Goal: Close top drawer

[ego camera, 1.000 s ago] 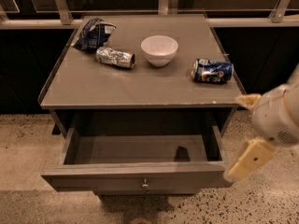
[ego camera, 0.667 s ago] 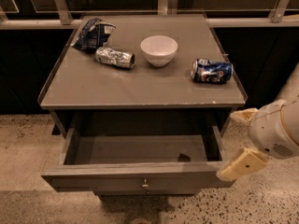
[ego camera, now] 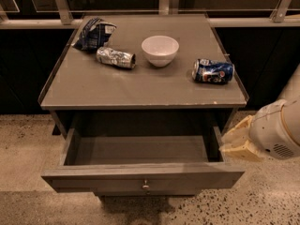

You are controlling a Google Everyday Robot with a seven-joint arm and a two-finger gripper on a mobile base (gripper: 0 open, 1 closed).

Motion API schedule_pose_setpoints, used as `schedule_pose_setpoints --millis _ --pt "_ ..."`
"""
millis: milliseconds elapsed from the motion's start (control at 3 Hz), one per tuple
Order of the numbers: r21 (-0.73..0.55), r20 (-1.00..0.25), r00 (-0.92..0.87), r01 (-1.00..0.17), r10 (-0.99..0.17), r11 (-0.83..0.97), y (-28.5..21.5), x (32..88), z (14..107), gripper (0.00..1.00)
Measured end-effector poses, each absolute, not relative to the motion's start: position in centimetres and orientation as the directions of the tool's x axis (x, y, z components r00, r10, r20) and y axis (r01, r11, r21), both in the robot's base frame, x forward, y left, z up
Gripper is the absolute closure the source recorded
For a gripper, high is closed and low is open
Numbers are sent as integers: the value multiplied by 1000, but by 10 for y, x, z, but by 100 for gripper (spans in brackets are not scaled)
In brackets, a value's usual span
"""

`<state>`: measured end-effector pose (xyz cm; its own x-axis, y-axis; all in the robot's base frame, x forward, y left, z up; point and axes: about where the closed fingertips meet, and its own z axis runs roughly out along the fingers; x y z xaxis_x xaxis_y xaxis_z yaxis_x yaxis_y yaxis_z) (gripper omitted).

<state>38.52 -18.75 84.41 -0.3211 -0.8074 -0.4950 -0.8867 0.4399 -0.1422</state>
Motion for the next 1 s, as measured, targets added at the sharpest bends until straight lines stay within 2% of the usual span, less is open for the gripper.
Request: schedule_pose_setpoints --millis 333,667,1000 --pt "-142 -495 -321 -887 -807 440 -187 385 844 88" --pt "-66 -521 -405 -859 -751 508 -197 363 809 100" --pt "90 -538 -547 -794 -641 602 -206 323 737 100"
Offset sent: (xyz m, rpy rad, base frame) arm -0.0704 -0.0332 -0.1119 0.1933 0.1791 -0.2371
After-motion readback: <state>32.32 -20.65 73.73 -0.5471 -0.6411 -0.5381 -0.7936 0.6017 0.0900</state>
